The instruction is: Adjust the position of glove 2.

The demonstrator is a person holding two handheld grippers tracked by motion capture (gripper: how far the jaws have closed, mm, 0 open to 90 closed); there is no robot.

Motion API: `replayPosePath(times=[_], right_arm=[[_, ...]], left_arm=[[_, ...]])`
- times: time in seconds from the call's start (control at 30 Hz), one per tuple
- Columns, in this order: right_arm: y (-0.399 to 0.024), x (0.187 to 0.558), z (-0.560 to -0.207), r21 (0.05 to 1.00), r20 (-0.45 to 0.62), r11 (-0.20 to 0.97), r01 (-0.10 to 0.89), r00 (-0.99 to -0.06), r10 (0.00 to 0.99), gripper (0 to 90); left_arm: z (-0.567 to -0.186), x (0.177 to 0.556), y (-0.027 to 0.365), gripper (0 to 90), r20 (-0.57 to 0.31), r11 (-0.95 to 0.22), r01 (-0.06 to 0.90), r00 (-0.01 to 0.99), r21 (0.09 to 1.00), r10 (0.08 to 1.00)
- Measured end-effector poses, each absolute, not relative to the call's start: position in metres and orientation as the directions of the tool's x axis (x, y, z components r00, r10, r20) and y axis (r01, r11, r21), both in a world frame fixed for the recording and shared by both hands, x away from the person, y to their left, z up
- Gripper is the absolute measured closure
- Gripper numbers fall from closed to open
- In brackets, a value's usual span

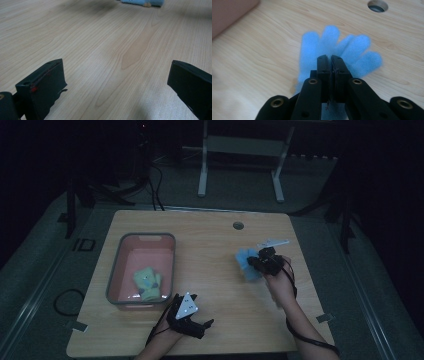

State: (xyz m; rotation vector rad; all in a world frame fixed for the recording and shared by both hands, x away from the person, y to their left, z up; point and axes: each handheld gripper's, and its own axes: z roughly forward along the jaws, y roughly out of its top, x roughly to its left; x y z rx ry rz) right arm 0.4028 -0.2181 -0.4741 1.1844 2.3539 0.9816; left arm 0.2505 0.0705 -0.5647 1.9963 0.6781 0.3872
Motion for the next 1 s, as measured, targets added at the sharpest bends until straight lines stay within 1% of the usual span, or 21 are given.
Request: replayPosePath(times=[0.1, 0.17, 0.23, 0.27, 0.3, 0.5, 0.67, 0.77, 0.8, 0.9, 1.0], right_arm=[[-0.213, 0.395, -0.468, 0.718, 0.013, 0.411, 0.562, -0.601, 0.799, 86.3], [-0.206, 0.384, -0.459, 0.728, 0.034, 0.389, 0.564, -0.597, 0.802, 86.3], [-0.203, 0.380, -0.457, 0.731, 0.027, 0.388, 0.561, -0.591, 0.806, 86.3], [-0.198, 0.373, -0.453, 0.740, 0.039, 0.374, 0.560, -0.590, 0.806, 86.3], [-0.194, 0.369, -0.451, 0.745, 0.029, 0.374, 0.552, -0.586, 0.809, 86.3], [-0.176, 0.350, -0.449, 0.760, 0.072, 0.337, 0.556, -0.587, 0.806, 86.3], [-0.158, 0.332, -0.459, 0.762, 0.090, 0.321, 0.562, -0.583, 0.808, 86.3], [-0.155, 0.330, -0.462, 0.759, 0.089, 0.323, 0.565, -0.582, 0.809, 86.3], [-0.152, 0.328, -0.469, 0.753, 0.116, 0.303, 0.584, -0.571, 0.813, 86.3], [-0.152, 0.326, -0.481, 0.744, 0.147, 0.265, 0.614, -0.537, 0.831, 86.2], [-0.148, 0.323, -0.496, 0.732, 0.137, 0.266, 0.627, -0.518, 0.844, 86.2]], left_arm=[[-0.565, 0.251, 0.071, 1.7, -0.007, -0.386, 0.301, 0.796, 0.872, 0.605], [-0.564, 0.251, 0.072, 1.7, -0.009, -0.383, 0.300, 0.796, 0.874, 0.605], [-0.564, 0.251, 0.072, 1.7, -0.011, -0.381, 0.301, 0.798, 0.874, 0.603], [-0.564, 0.251, 0.072, 1.6, -0.012, -0.378, 0.300, 0.796, 0.876, 0.605], [-0.564, 0.251, 0.073, 1.7, -0.014, -0.378, 0.301, 0.797, 0.875, 0.603], [-0.564, 0.251, 0.072, 1.7, -0.010, -0.379, 0.298, 0.797, 0.876, 0.604], [-0.564, 0.251, 0.072, 1.7, -0.007, -0.381, 0.292, 0.801, 0.877, 0.598], [-0.563, 0.251, 0.072, 1.7, -0.003, -0.383, 0.287, 0.804, 0.878, 0.595], [-0.562, 0.251, 0.073, 1.7, 0.001, -0.383, 0.284, 0.803, 0.879, 0.597], [-0.562, 0.251, 0.073, 1.7, 0.004, -0.378, 0.279, 0.800, 0.883, 0.599], [-0.562, 0.251, 0.074, 1.7, 0.006, -0.377, 0.279, 0.797, 0.883, 0.604]])
